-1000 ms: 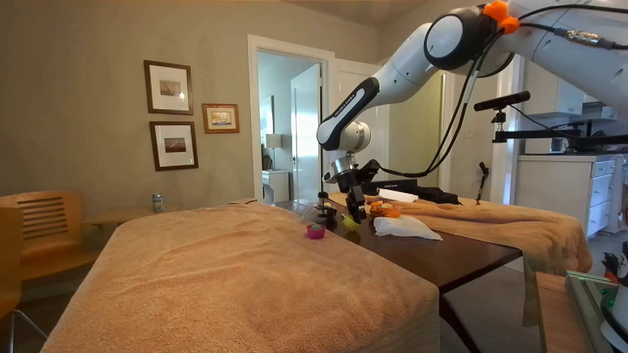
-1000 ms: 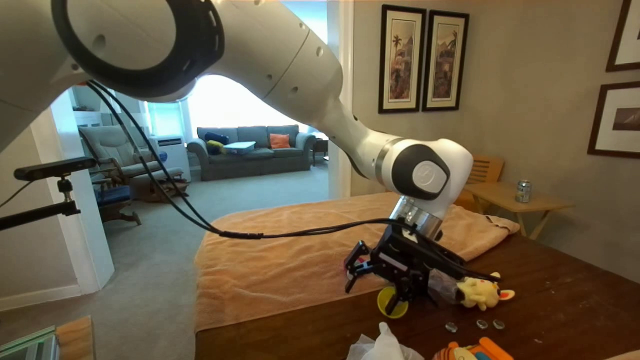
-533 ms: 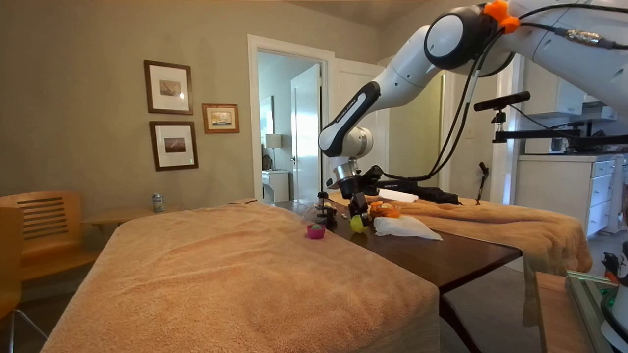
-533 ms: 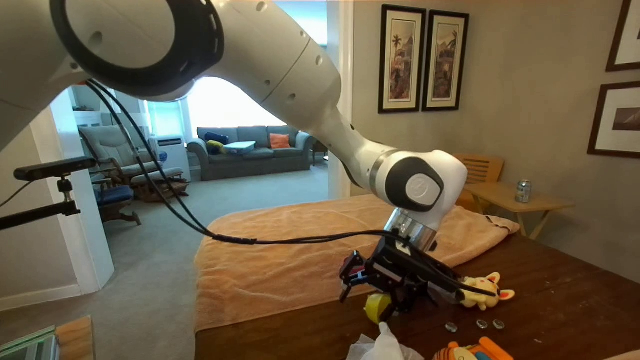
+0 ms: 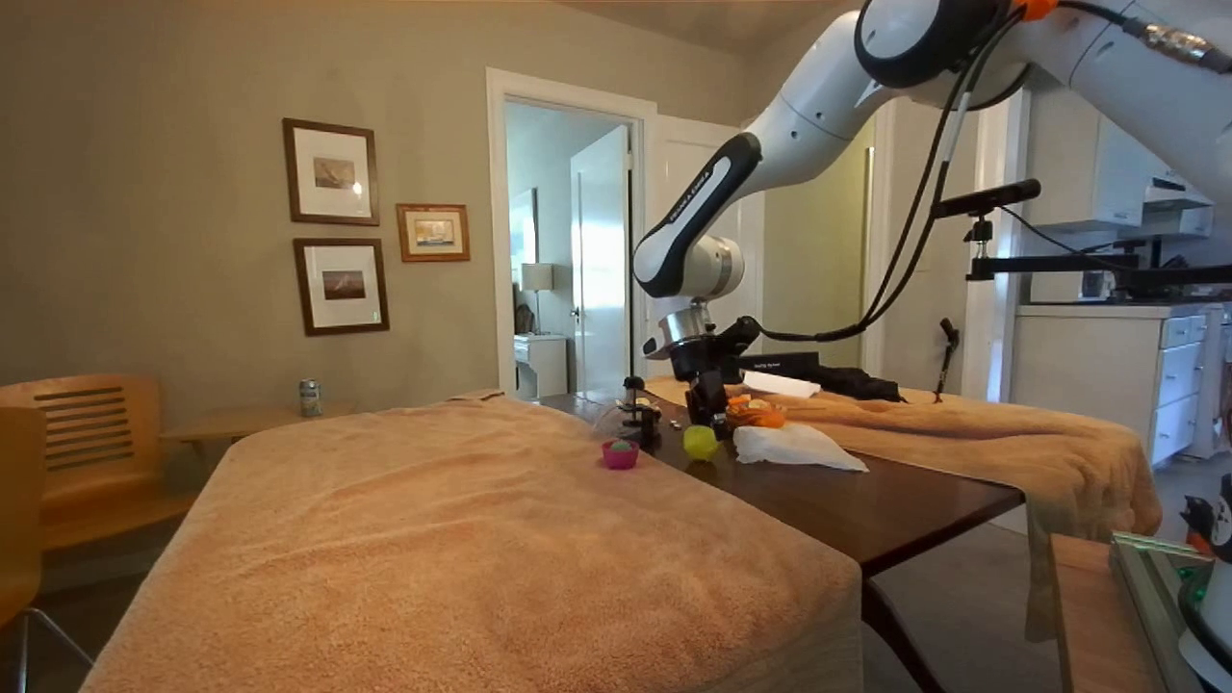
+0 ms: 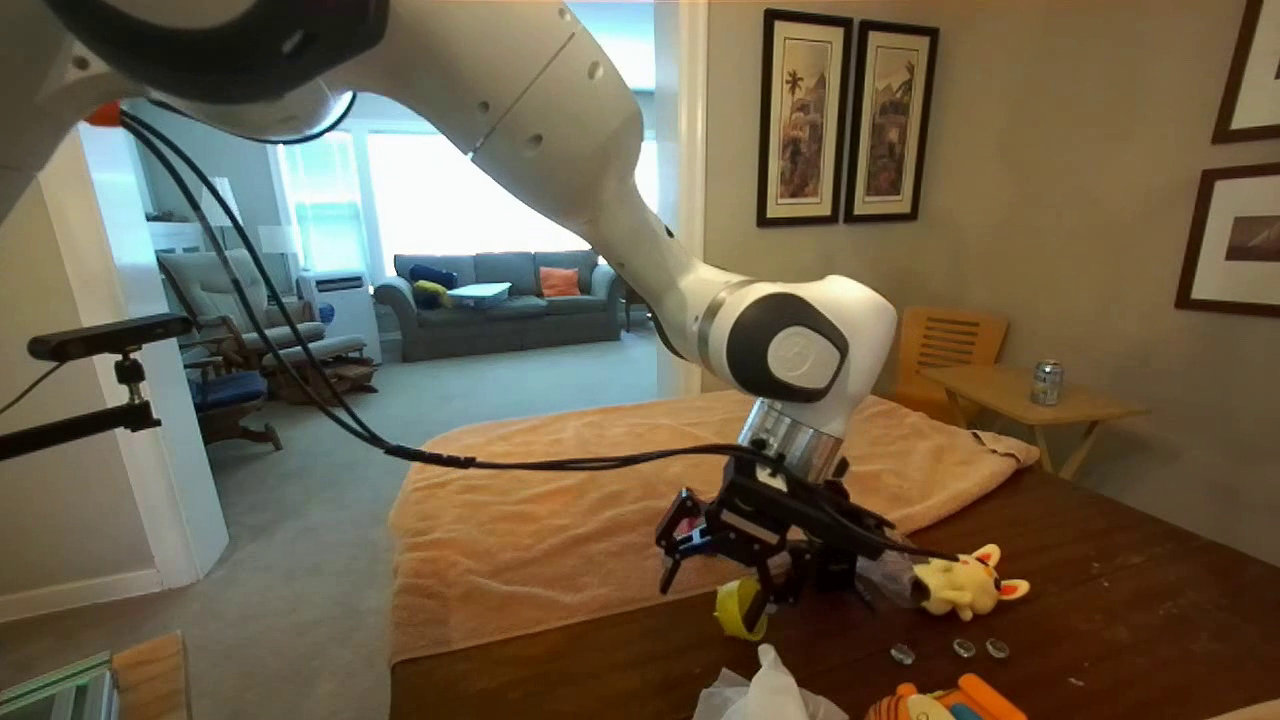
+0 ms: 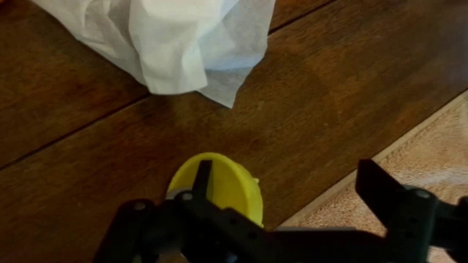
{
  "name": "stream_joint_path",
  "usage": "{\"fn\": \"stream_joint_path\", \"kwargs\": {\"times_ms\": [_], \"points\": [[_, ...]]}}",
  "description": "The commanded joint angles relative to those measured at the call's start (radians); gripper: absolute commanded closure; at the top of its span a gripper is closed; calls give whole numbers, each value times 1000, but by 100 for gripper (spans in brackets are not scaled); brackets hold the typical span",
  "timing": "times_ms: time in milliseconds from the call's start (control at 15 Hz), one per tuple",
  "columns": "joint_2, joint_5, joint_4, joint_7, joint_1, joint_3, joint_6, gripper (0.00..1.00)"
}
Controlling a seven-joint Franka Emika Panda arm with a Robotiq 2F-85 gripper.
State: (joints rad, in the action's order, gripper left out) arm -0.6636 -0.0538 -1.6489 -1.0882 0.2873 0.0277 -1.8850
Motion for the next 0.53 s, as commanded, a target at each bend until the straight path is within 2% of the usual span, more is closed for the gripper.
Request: {"fn": "stream_joint_path", "kwargs": {"times_ms": [0, 467], "points": [[128, 27, -142, 20, -21, 6, -53, 0], [183, 24, -197, 24, -25, 21, -53, 0]]}}
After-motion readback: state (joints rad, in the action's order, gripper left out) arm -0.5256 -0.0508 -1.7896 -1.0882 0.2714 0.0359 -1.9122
